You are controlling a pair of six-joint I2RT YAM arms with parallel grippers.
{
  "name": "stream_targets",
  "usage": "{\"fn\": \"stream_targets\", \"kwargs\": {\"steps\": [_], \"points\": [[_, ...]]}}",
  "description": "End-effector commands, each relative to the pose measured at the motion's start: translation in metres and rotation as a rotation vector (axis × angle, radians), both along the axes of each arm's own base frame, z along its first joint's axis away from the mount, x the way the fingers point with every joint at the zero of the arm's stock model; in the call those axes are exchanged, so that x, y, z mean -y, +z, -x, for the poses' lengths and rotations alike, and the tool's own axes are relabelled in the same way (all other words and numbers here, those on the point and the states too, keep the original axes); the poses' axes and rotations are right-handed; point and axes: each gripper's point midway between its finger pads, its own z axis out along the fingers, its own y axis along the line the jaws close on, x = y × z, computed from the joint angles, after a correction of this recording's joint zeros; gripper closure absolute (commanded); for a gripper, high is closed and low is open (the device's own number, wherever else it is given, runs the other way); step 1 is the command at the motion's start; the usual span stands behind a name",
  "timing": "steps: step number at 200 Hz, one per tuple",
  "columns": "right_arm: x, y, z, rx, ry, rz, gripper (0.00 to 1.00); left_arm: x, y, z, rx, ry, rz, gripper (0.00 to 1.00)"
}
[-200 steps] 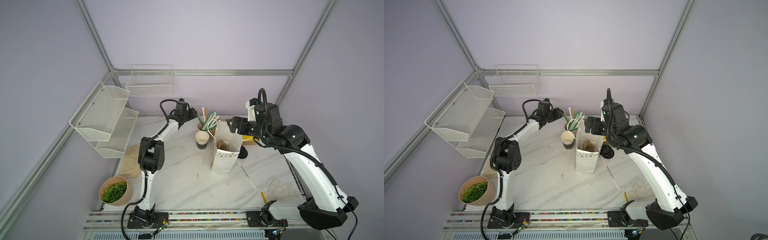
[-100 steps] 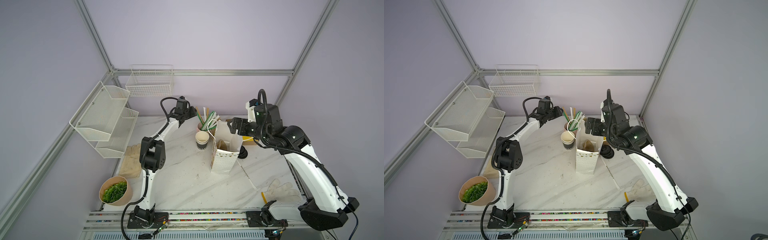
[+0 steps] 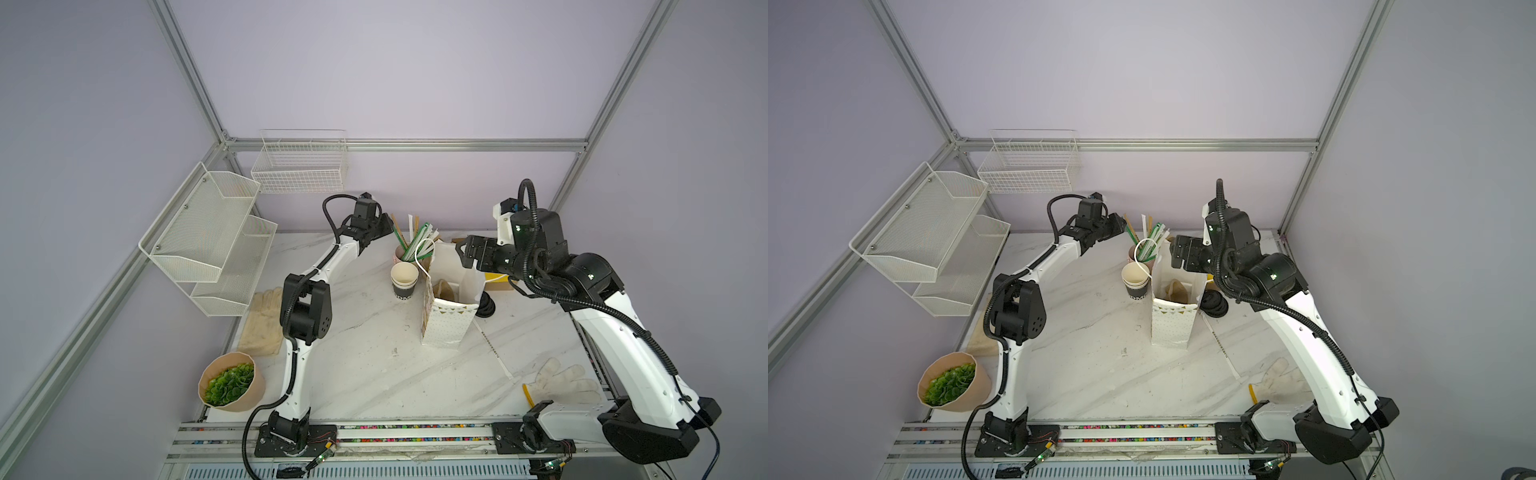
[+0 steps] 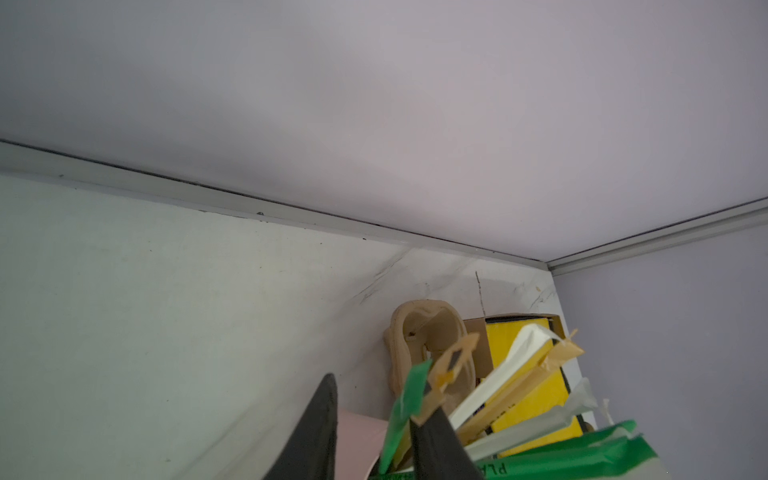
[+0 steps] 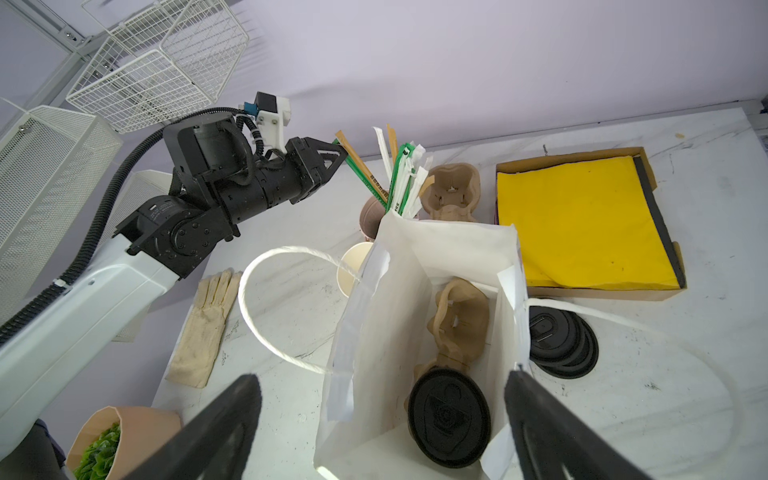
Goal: Pack the takeout coffee
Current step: 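Close the left gripper on a green-wrapped straw in the pink cup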
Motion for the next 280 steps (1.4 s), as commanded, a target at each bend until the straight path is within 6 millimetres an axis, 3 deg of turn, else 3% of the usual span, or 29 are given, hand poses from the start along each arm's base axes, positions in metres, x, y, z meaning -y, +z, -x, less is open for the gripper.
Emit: {"fn": "stream_targets", "kwargs": {"steps": [1, 113, 280], "points": [[0.003, 0.007, 0.003, 0.029, 0.002, -0.01, 0.05, 0.008, 0.056, -0.008, 0.128, -0.014, 0.032, 0.74], [0.004, 0.008, 0.006, 0.038, 0.007, -0.016, 0.05, 0.007, 0.066, -0.004, 0.142, -0.023, 0.009, 1.0], [-0.005, 0.001, 0.002, 0.033, 0.033, -0.039, 0.06, -0.013, 0.126, 0.029, 0.251, -0.025, -0.114, 1.0]]}}
